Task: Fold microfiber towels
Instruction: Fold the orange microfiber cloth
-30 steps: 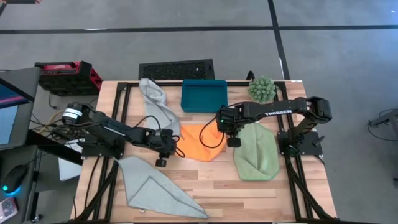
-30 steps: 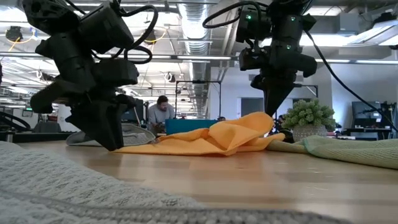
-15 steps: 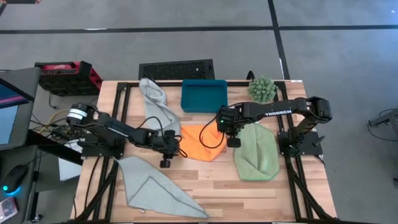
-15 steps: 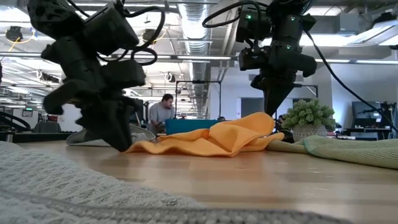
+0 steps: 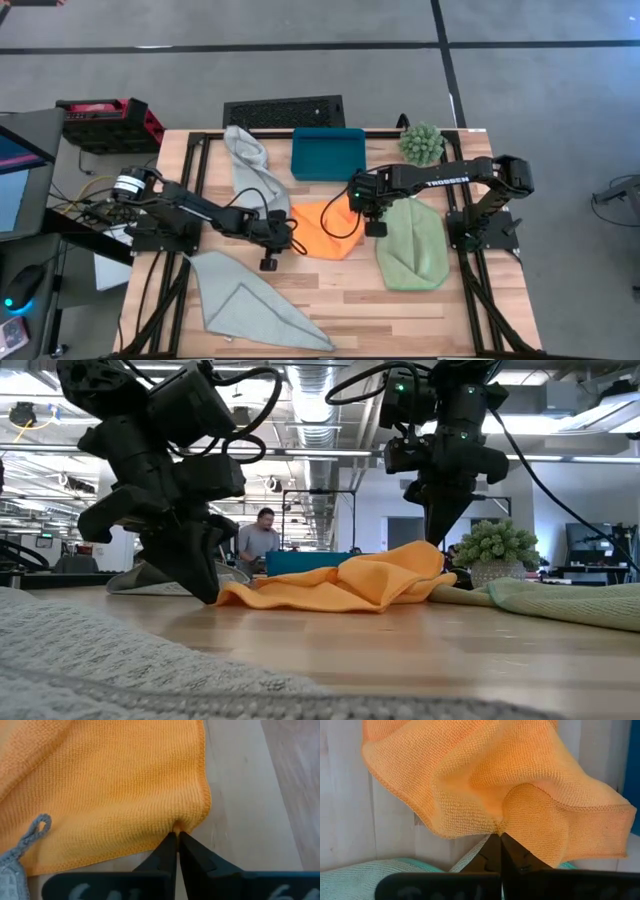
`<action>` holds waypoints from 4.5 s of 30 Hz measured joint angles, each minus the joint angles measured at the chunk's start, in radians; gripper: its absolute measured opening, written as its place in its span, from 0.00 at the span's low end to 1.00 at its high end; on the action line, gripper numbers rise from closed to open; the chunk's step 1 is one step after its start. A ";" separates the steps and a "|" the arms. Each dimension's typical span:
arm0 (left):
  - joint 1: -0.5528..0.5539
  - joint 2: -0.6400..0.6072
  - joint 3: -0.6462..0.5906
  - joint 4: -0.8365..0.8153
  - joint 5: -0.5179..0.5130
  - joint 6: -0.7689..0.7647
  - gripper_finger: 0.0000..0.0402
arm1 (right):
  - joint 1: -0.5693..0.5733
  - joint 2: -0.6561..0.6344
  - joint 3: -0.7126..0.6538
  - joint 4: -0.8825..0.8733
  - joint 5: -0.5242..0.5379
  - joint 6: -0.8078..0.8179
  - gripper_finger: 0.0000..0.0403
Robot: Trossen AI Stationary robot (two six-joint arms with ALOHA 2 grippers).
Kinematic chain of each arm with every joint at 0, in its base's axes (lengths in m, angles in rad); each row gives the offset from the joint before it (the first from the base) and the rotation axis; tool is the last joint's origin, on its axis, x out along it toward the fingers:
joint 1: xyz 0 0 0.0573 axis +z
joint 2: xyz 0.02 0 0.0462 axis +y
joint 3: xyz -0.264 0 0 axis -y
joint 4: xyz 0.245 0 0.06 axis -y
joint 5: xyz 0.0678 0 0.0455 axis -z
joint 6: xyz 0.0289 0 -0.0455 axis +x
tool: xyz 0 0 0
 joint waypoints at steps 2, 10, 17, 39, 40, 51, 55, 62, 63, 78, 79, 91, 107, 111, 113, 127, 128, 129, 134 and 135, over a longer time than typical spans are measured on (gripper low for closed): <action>0.000 0.000 0.015 -0.015 0.000 -0.004 0.01 | 0.000 0.000 0.000 -0.003 0.000 0.000 0.02; 0.000 -0.051 0.110 -0.158 -0.007 -0.023 0.00 | 0.002 -0.049 0.000 -0.022 0.000 0.000 0.02; 0.000 -0.148 0.207 -0.299 -0.084 -0.047 0.00 | 0.004 -0.174 0.000 -0.032 0.000 0.000 0.02; 0.009 -0.327 0.584 -0.612 -0.756 -0.118 0.00 | 0.039 -0.428 0.030 0.065 0.647 0.058 0.01; 0.014 -0.326 0.601 -0.614 -0.768 -0.116 0.00 | 0.043 -0.428 0.045 0.062 0.680 0.048 0.01; 0.024 -0.326 0.776 -0.746 -0.845 -0.130 0.00 | 0.055 -0.425 0.181 0.048 0.728 -0.018 0.01; 0.024 -0.325 0.813 -0.857 -0.823 -0.236 0.00 | 0.057 -0.425 0.182 -0.001 0.719 0.001 0.01; 0.024 -0.325 0.838 -1.068 -0.621 -0.418 0.00 | 0.093 -0.431 0.182 -0.129 0.690 0.053 0.02; 0.024 -0.325 0.838 -1.100 -0.597 -0.451 0.00 | 0.096 -0.432 0.182 -0.134 0.691 0.060 0.02; 0.041 -0.305 0.837 -1.231 -0.627 -0.620 0.00 | 0.081 -0.431 0.182 -0.118 0.667 0.073 0.02; 0.041 -0.306 0.837 -1.231 -0.617 -0.619 0.00 | 0.084 -0.431 0.182 -0.118 0.667 0.076 0.02; 0.057 -0.306 0.837 -1.203 -0.717 -0.561 0.00 | 0.079 -0.431 0.182 -0.090 0.669 0.069 0.02; 0.012 -0.308 0.829 -1.173 -0.719 -0.452 0.00 | 0.140 -0.430 0.174 -0.125 0.673 0.140 0.02; -0.040 -0.307 0.766 -1.187 -0.633 -0.534 0.00 | 0.209 -0.423 0.127 -0.208 0.663 0.254 0.02; -0.067 -0.308 0.737 -1.182 -0.590 -0.580 0.00 | 0.238 -0.424 0.106 -0.235 0.641 0.320 0.02; -0.278 -0.306 0.528 -1.064 -0.367 -0.928 0.00 | 0.481 -0.424 -0.062 -0.196 0.435 0.633 0.02; -0.292 -0.306 0.503 -1.032 -0.347 -0.941 0.00 | 0.497 -0.424 -0.081 -0.173 0.427 0.655 0.02; -0.304 -0.306 0.477 -0.994 -0.328 -0.949 0.00 | 0.513 -0.420 -0.103 -0.146 0.417 0.673 0.02; -0.352 -0.306 0.359 -0.815 -0.275 -0.991 0.00 | 0.575 -0.392 -0.195 -0.019 0.355 0.758 0.02; -0.359 -0.305 0.340 -0.788 -0.267 -1.000 0.00 | 0.583 -0.378 -0.210 0.009 0.341 0.772 0.02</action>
